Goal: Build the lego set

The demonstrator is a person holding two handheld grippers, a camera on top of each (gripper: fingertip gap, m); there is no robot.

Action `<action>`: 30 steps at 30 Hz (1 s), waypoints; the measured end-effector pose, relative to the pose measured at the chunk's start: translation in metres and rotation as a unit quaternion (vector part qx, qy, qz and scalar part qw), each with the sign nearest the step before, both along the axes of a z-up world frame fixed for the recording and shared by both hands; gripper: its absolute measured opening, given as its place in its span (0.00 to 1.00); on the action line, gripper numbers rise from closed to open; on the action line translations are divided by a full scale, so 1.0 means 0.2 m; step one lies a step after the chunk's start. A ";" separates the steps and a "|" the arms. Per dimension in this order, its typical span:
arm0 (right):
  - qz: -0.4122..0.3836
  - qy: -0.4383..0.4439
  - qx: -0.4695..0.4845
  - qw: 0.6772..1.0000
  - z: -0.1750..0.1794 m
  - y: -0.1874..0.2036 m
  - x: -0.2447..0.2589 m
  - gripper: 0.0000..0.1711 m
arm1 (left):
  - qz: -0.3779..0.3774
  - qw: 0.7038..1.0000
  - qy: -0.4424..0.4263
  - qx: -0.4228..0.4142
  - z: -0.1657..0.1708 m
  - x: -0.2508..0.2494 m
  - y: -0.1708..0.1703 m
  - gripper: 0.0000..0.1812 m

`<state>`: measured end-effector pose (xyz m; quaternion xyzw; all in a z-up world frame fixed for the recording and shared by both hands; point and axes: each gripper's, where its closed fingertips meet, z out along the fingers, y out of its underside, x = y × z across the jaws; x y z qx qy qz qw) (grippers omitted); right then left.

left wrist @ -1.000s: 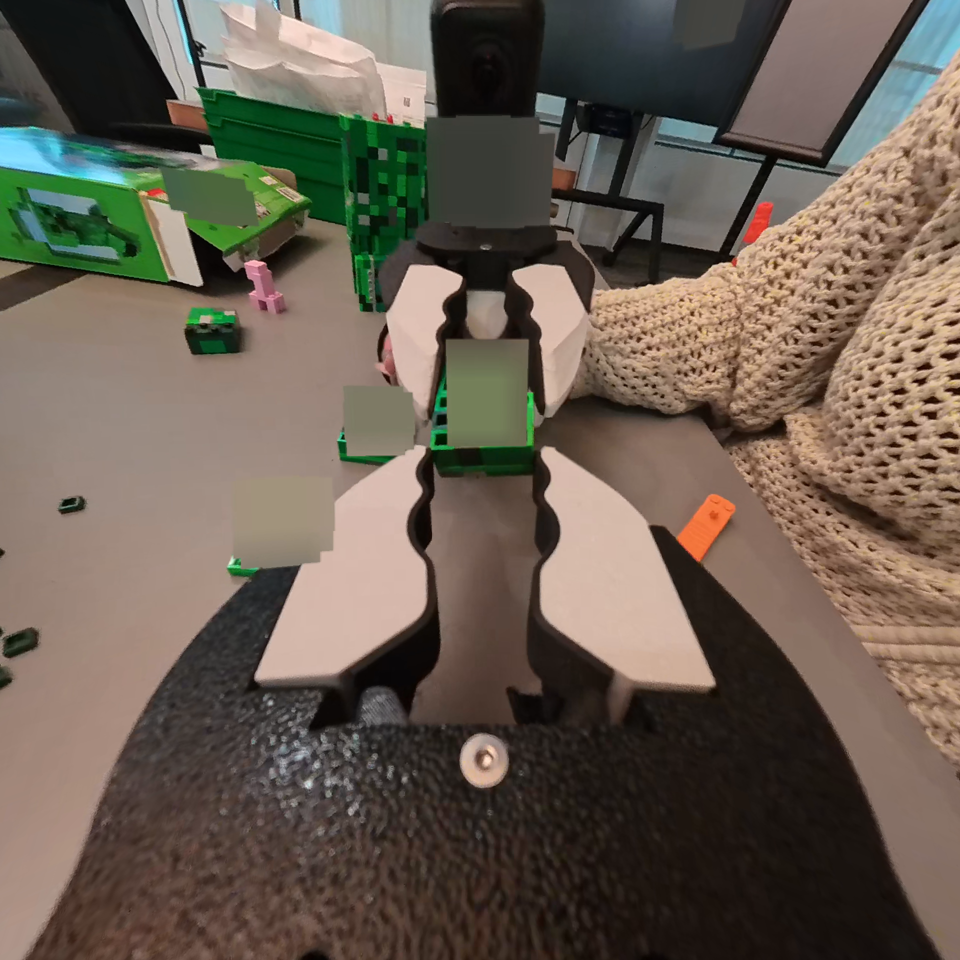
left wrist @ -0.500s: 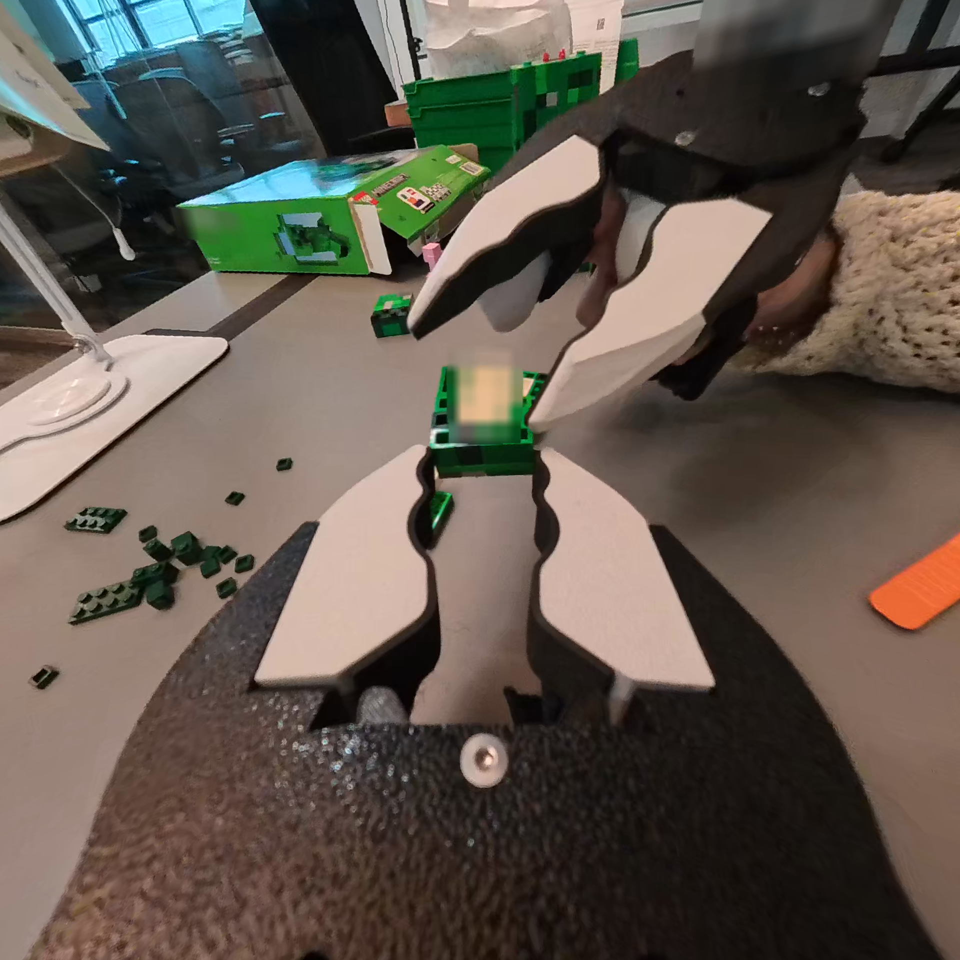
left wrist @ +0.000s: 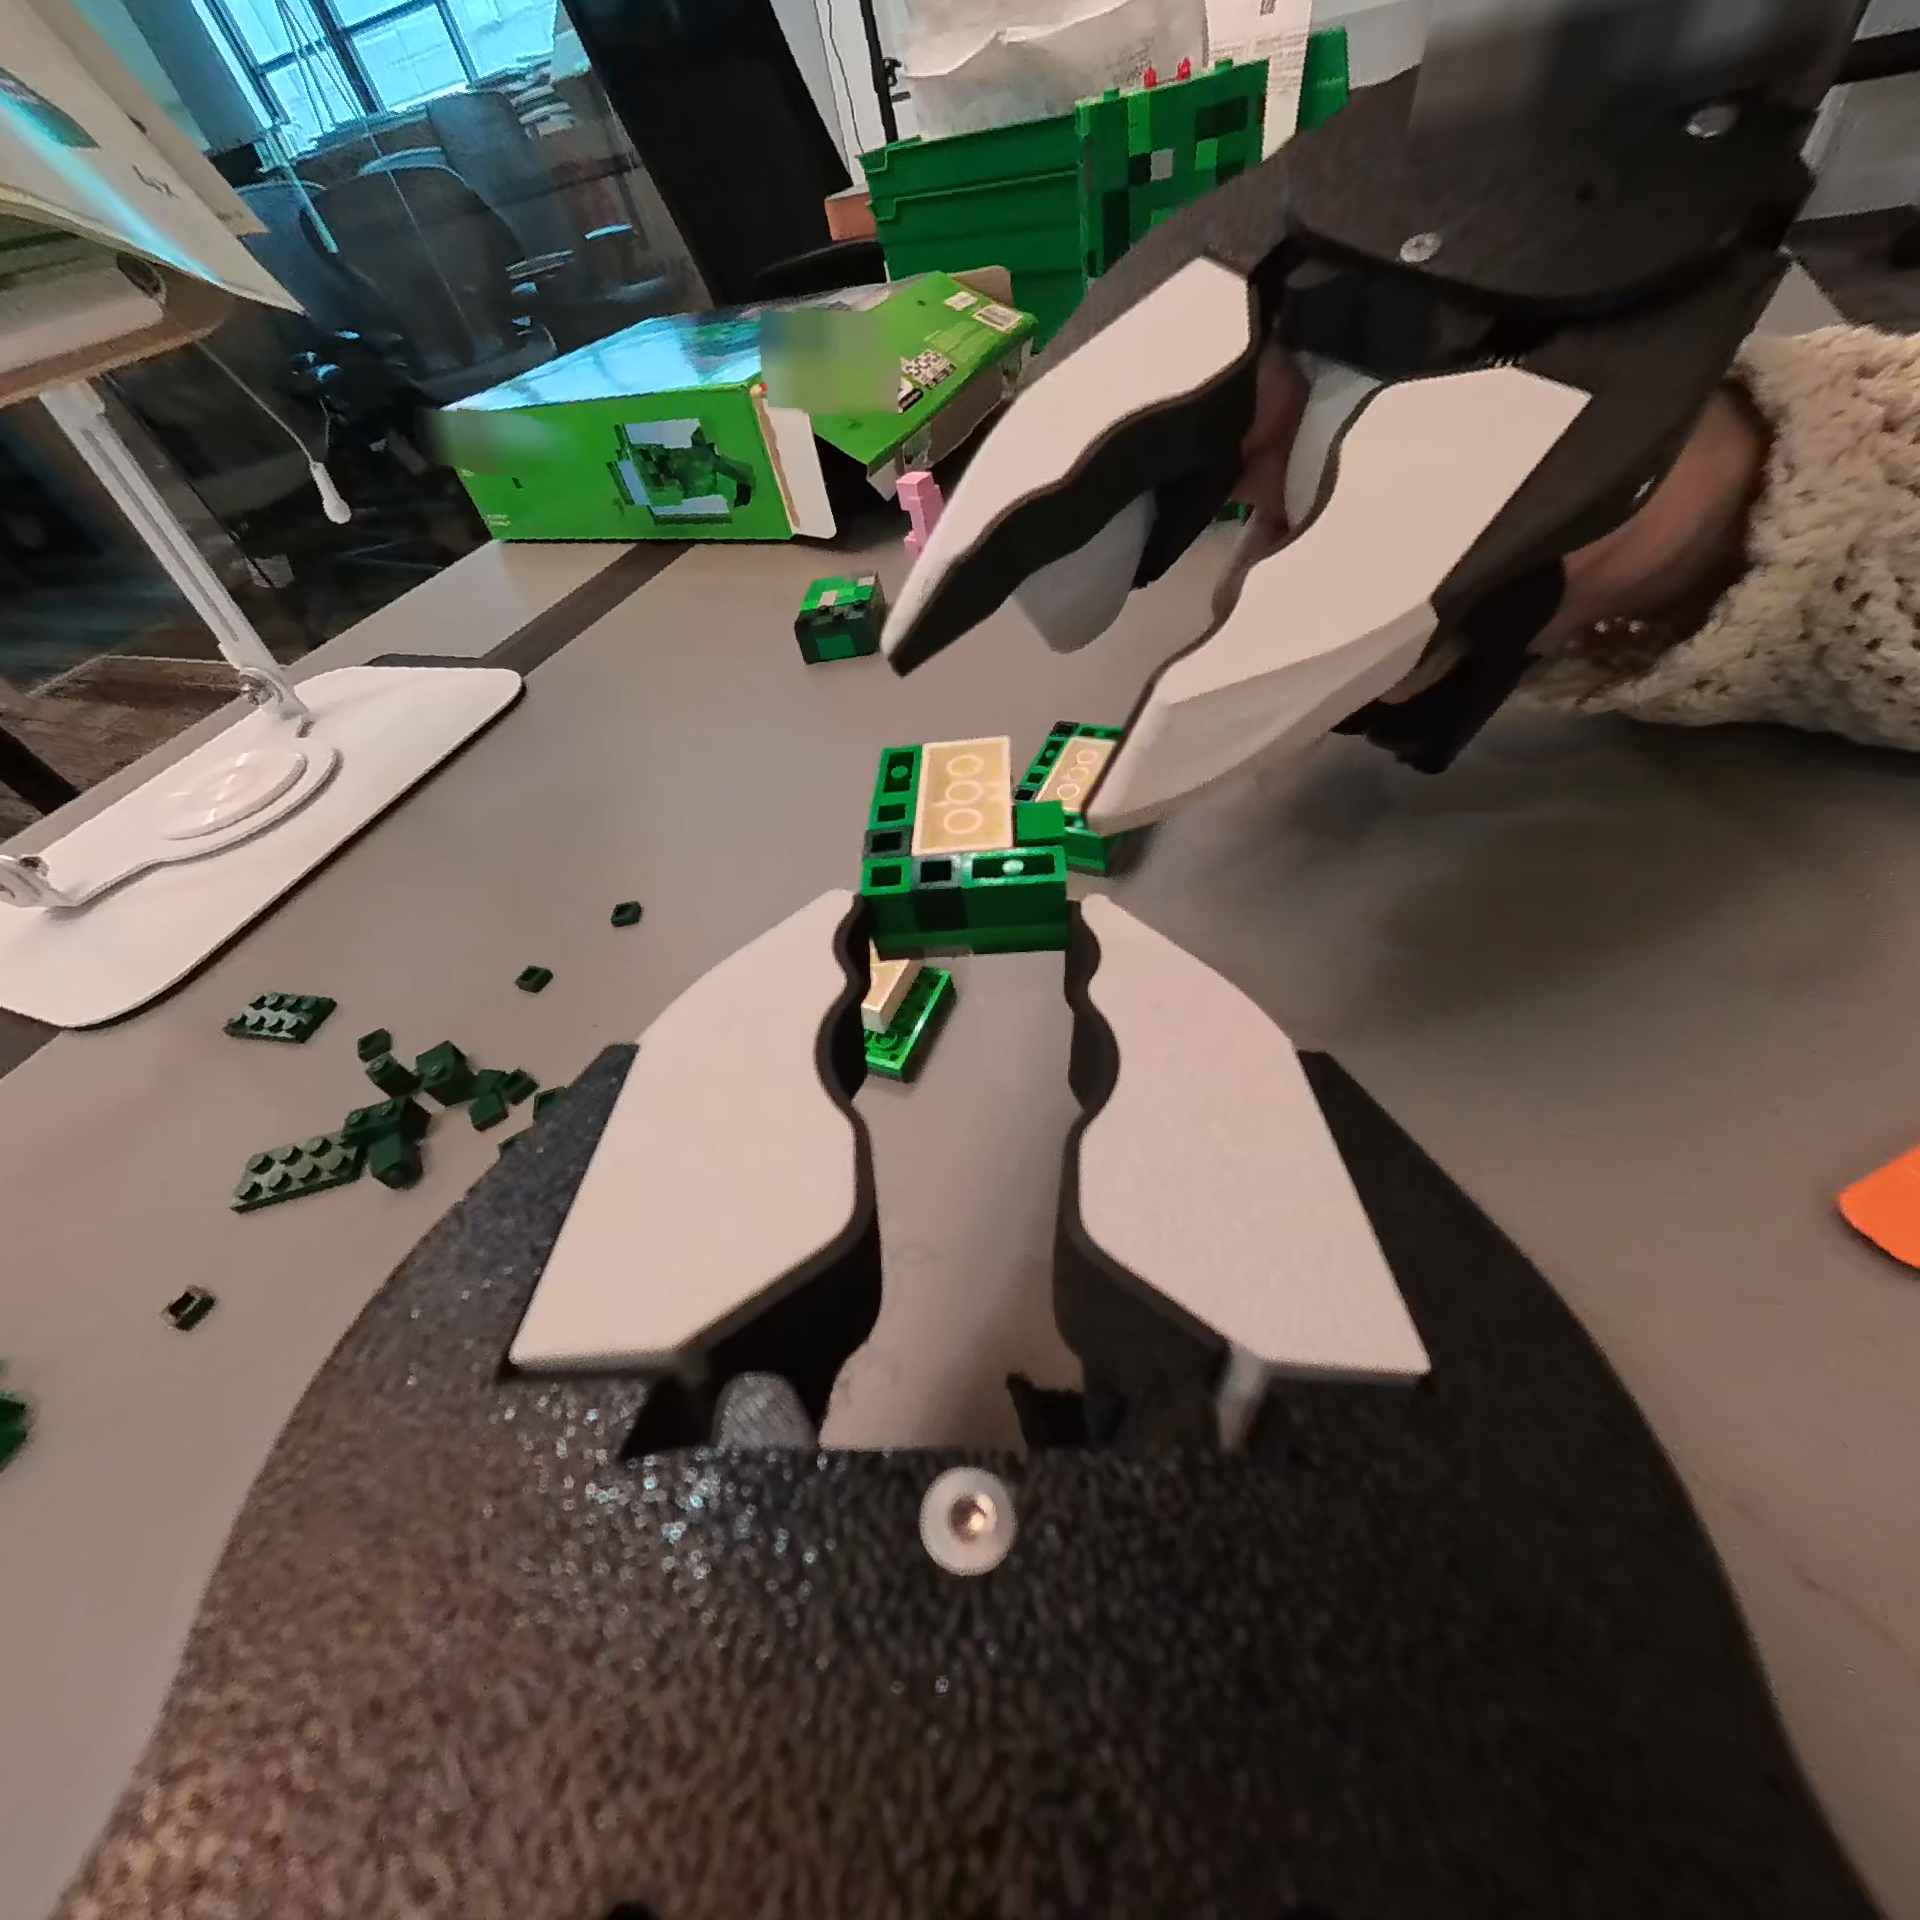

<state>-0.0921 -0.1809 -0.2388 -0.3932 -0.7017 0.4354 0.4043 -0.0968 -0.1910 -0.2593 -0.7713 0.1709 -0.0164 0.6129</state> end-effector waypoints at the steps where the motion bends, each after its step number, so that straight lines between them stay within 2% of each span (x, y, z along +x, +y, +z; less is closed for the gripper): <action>1: -0.001 -0.002 -0.001 1.000 0.00 -0.01 0.00 0.29 | 0.000 1.000 0.002 0.001 0.00 0.00 0.00 0.19; 10: -0.021 -0.004 0.052 0.998 -0.03 0.02 0.00 0.24 | 0.004 1.000 0.003 0.003 0.00 -0.01 0.00 0.19; 15: 0.023 0.032 0.155 0.987 -0.02 -0.04 0.05 0.18 | 0.002 1.000 0.003 -0.003 -0.01 -0.01 0.00 0.20; 17: 0.038 0.053 0.230 0.971 -0.01 -0.06 0.07 0.15 | 0.001 1.000 0.002 -0.006 -0.01 -0.01 0.00 0.20; 22: 0.038 0.054 0.420 0.905 -0.05 -0.07 0.08 0.13 | -0.006 1.000 0.004 -0.016 -0.02 0.00 0.00 0.20; 27: 0.037 0.035 0.497 0.867 -0.12 -0.06 0.05 0.12 | -0.013 1.000 0.013 -0.022 -0.03 0.01 0.00 0.20; 30: 0.032 0.036 0.509 0.859 -0.11 -0.05 0.05 0.05 | -0.016 0.999 0.016 -0.025 -0.04 0.02 0.00 0.20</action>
